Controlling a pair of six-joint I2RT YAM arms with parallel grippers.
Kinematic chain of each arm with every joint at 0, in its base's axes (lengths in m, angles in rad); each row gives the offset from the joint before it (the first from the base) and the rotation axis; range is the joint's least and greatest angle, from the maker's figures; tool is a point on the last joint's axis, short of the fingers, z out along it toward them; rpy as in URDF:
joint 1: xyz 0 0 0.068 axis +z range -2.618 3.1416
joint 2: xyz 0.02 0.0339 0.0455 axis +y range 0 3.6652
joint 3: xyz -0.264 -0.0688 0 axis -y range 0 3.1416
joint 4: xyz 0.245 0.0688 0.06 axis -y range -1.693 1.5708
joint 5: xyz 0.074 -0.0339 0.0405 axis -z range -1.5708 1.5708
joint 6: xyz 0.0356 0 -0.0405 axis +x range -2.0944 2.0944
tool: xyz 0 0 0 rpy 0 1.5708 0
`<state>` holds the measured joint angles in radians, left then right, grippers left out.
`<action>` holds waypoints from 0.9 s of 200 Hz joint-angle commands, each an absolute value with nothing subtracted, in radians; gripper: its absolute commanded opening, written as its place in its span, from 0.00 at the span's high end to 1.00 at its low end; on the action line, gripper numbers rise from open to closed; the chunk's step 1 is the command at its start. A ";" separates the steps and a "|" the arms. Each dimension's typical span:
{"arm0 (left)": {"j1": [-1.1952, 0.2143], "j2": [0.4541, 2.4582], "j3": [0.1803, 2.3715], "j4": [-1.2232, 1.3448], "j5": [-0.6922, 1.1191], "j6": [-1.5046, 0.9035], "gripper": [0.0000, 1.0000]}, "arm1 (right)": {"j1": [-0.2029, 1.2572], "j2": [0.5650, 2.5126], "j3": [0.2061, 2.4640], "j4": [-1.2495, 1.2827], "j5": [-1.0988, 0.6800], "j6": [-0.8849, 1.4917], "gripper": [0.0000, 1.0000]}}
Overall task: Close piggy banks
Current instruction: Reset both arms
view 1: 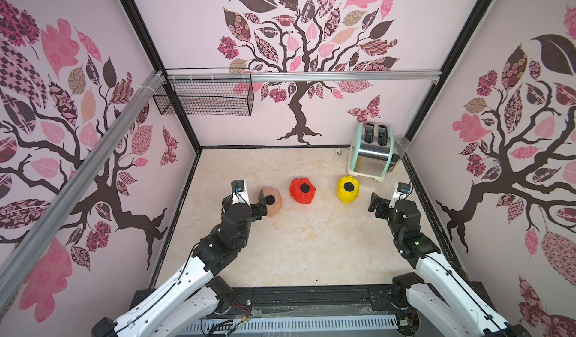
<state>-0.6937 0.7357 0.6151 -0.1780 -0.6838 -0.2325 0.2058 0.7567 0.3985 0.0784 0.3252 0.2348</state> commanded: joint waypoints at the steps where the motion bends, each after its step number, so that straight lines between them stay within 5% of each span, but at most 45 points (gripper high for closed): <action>1: -0.668 0.655 0.486 0.035 -0.841 -0.097 0.09 | 0.199 0.759 0.353 0.184 0.448 0.268 0.00; 66: -0.560 0.776 0.217 0.394 -0.907 0.056 0.06 | 0.114 0.721 0.080 0.555 0.427 0.211 0.00; 126: -0.242 1.026 0.197 0.569 -0.562 -0.042 0.05 | 0.109 1.048 0.163 0.698 0.431 0.156 0.00; 180: -0.043 1.261 0.234 0.832 -0.278 -0.096 0.09 | -0.034 1.224 0.086 1.140 0.253 0.219 0.00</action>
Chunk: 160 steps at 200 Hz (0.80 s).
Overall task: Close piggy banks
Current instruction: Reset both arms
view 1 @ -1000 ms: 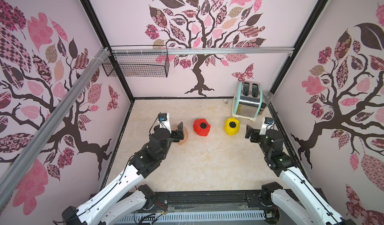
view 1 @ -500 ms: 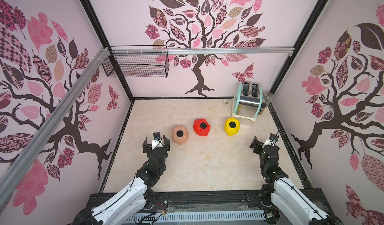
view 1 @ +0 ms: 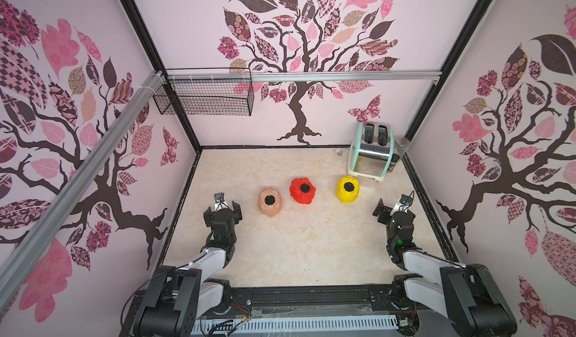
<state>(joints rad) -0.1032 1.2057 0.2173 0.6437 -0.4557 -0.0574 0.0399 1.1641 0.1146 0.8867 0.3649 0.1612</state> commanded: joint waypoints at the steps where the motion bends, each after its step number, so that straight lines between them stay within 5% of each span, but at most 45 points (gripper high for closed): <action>1: -0.040 1.265 0.233 0.835 -0.272 -0.098 0.09 | -0.038 1.227 0.084 1.144 0.248 0.222 0.00; 63: -0.008 1.438 0.257 0.995 -0.178 -0.027 0.12 | -0.092 1.538 0.030 1.594 0.070 0.192 0.00; 87: 0.040 1.572 0.286 1.083 -0.074 -0.042 0.13 | -0.092 1.562 0.056 1.574 0.033 0.178 0.00; 115: 0.065 1.570 0.347 0.965 -0.024 -0.054 0.02 | -0.091 1.549 0.091 1.492 0.004 0.165 0.00; 160: 0.074 1.559 0.387 0.863 0.010 -0.046 0.02 | -0.077 1.539 0.191 1.301 -0.058 0.121 0.00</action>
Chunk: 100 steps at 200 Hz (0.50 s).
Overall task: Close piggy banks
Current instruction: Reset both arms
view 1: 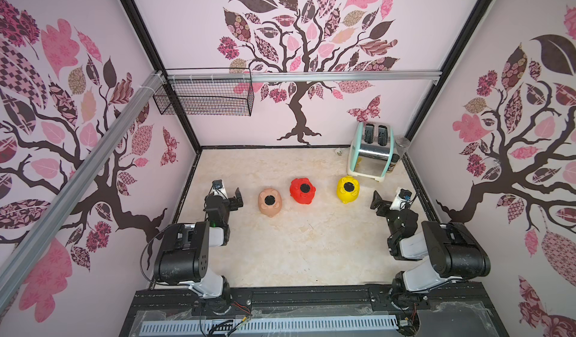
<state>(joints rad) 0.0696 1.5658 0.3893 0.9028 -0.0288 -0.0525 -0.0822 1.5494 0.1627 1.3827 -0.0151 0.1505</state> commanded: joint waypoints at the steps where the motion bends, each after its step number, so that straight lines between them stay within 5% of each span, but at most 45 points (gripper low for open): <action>1: 0.074 1.560 0.386 0.865 0.009 -0.046 0.02 | -0.078 1.539 0.191 1.301 -0.058 0.121 0.00; 100: 0.043 1.559 0.392 0.854 -0.038 -0.032 0.02 | -0.052 1.540 0.236 1.223 -0.054 0.094 0.00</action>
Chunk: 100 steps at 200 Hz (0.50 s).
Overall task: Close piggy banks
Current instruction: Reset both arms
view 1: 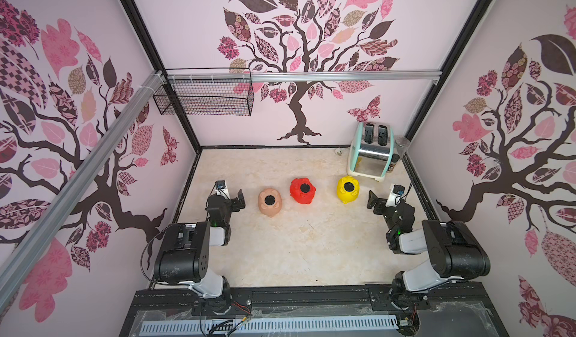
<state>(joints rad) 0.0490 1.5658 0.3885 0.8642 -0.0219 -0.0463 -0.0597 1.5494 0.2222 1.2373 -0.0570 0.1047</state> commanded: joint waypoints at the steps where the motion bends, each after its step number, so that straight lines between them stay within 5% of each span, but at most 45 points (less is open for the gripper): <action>1: 0.043 1.559 0.392 0.854 -0.038 -0.031 0.02 | -0.052 1.540 0.236 1.223 -0.054 0.094 0.00; 100: 0.044 1.557 0.395 0.847 -0.030 -0.033 0.02 | -0.050 1.540 0.239 1.218 -0.051 0.094 0.00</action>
<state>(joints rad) 0.0448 1.5658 0.4023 0.8280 -0.0288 -0.0338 -0.0563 1.5494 0.2222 1.2362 -0.0566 0.1040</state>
